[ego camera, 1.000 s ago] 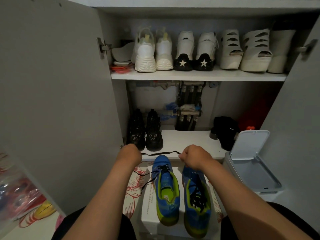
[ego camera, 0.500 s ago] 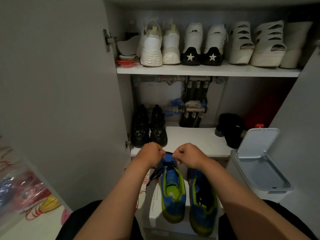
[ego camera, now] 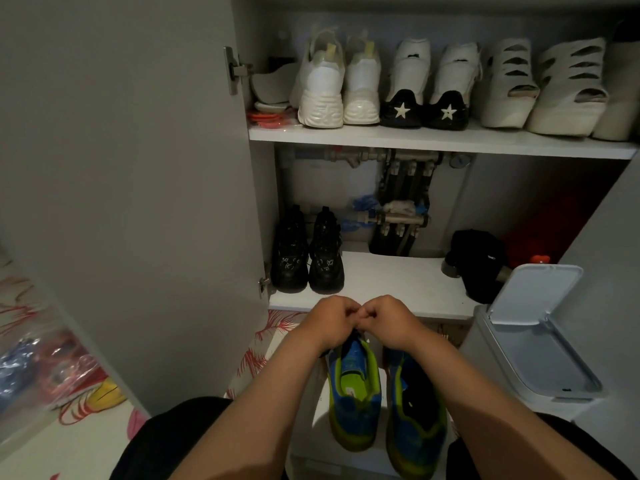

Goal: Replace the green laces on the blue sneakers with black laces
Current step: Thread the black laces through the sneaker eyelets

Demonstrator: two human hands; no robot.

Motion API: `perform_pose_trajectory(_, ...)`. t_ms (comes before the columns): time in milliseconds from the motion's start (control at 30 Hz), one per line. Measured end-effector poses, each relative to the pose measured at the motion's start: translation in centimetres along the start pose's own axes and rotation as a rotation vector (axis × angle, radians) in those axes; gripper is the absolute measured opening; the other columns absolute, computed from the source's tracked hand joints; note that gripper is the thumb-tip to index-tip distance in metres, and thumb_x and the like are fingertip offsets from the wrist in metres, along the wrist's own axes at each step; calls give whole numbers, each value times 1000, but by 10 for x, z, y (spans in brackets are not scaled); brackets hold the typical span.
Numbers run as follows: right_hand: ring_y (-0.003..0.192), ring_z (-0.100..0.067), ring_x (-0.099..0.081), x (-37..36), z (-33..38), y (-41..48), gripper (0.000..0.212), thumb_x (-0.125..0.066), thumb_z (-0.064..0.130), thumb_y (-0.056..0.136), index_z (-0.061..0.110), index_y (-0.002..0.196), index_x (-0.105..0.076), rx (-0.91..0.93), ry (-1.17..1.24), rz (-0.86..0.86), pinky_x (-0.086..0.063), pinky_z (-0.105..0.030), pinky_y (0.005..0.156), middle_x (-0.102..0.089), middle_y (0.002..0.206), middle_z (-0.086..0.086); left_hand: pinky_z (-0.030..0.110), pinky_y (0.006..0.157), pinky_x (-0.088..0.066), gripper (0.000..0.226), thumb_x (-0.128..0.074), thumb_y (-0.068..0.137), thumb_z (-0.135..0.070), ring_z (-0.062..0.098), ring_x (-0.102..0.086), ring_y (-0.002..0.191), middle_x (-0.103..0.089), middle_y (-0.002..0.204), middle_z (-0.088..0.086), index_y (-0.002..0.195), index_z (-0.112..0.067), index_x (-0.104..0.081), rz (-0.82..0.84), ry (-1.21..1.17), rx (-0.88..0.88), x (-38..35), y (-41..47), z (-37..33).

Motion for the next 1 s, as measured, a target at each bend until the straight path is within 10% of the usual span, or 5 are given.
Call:
perform_pose_trajectory(300,73,-8,-63,8,-10,5,20,-78,48,78,30,71,-74,-124,-205,-228,-50,-26,63,-71,76,13,32,68,-50,15,-67,84,-15,13,-59,68,-72,77,12,76,-7,-78,-138,-173,184,-2,5,12)
perform_pose_trajectory(567,70,-17,-59,-10,-21,2,37,-74,52,73,17,70,-62,-273,-368,49,-42,-26,56,-62,71,2,24,67,-48,19,-58,91,-16,14,-63,69,-68,65,-1,76,-14,-69,-160,-206,298,-5,4,34)
perform_pose_trajectory(1000,93,-25,-66,-17,-48,7,24,-63,5,88,-11,104,-70,-403,11,78,-54,-35,79,-70,97,-16,38,81,-55,17,-62,89,-15,25,-68,86,-74,89,11,83,-4,-73,-16,180,199,-28,7,23)
Point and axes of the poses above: each hand's wrist, its own y-axis towards the middle knuckle, its own x-axis out of the back of the hand, z = x × y, the point moved 5 cm from there along y, towards the middle knuckle
